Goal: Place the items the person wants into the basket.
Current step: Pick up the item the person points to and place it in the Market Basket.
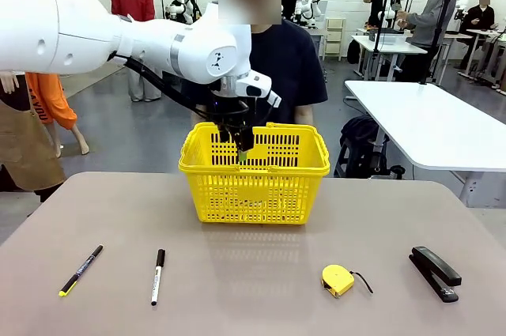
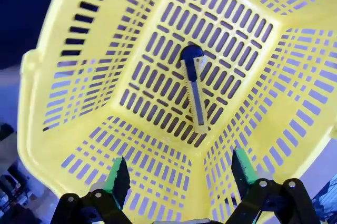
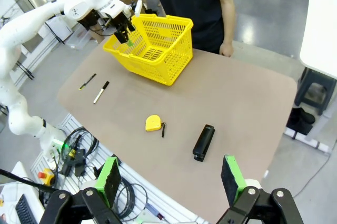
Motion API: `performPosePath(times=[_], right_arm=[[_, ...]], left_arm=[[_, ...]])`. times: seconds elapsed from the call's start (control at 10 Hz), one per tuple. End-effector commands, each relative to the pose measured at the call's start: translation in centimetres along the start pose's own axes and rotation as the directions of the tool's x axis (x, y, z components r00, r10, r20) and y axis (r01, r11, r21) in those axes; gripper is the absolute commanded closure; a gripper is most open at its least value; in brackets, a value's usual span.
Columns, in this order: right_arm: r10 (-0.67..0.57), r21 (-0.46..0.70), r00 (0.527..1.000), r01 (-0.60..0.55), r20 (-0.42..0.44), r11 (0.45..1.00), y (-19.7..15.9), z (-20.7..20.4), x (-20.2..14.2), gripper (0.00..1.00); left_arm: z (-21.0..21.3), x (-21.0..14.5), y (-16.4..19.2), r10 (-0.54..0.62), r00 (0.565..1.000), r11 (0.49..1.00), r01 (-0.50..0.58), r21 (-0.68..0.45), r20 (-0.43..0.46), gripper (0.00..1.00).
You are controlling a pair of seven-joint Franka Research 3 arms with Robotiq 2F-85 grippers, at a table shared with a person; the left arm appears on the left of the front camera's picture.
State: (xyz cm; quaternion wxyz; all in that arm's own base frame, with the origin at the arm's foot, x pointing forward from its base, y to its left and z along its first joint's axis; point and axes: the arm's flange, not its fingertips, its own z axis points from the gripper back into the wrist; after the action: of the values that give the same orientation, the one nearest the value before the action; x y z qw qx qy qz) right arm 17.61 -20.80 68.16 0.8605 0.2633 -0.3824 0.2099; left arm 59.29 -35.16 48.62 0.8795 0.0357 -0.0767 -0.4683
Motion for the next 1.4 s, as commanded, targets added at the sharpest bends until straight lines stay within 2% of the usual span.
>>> performPosePath(times=[0.0, 0.2, 0.4, 0.5, 0.6, 0.8, 0.9, 1.1, 1.3], right_arm=[[0.004, 0.005, 1.0, -0.004, 0.019, 1.0, -0.1, -0.4, 0.1, 0.0], [0.004, 0.005, 1.0, -0.004, 0.019, 1.0, -0.1, -0.4, 0.1, 0.0], [0.004, 0.005, 1.0, -0.004, 0.019, 1.0, -0.1, -0.4, 0.1, 0.0], [0.004, 0.005, 1.0, -0.004, 0.019, 1.0, -0.1, -0.4, 0.1, 0.0], [0.004, 0.005, 1.0, -0.004, 0.019, 1.0, -0.1, -0.4, 0.1, 0.0], [0.004, 0.005, 1.0, -0.004, 0.019, 1.0, -0.1, -0.4, 0.1, 0.0], [0.004, 0.005, 1.0, -0.004, 0.019, 1.0, -0.1, -0.4, 0.1, 0.0], [0.004, 0.005, 1.0, -0.004, 0.019, 1.0, -0.1, -0.4, 0.1, 0.0], [0.004, 0.005, 1.0, -0.004, 0.019, 1.0, -0.1, -0.4, 0.1, 0.0]], left_arm=[[4.4, -3.6, -0.7, 0.142, 0.99, 0.986, -0.143, 0.089, 0.012, 0.0], [10.3, -10.2, -2.7, 0.285, 0.955, 0.945, -0.295, 0.14, 0.086, 0.0], [14.7, -18.5, -5.9, 0.382, 0.901, 0.885, -0.421, 0.198, 0.207, 0.0], [15.8, -21.8, -7.4, 0.414, 0.877, 0.852, -0.468, 0.234, 0.245, 0.0], [16.0, -24.0, -8.2, 0.44, 0.864, 0.837, -0.493, 0.237, 0.245, 0.0], [14.9, -27.2, -8.3, 0.491, 0.851, 0.832, -0.521, 0.19, 0.185, 0.0], [14.8, -28.5, -8.0, 0.509, 0.84, 0.825, -0.538, 0.174, 0.187, 0.0], [14.7, -29.3, -7.3, 0.541, 0.822, 0.809, -0.567, 0.154, 0.178, 0.0], [14.4, -29.2, -7.9, 0.527, 0.831, 0.813, -0.554, 0.18, 0.179, 0.0]])
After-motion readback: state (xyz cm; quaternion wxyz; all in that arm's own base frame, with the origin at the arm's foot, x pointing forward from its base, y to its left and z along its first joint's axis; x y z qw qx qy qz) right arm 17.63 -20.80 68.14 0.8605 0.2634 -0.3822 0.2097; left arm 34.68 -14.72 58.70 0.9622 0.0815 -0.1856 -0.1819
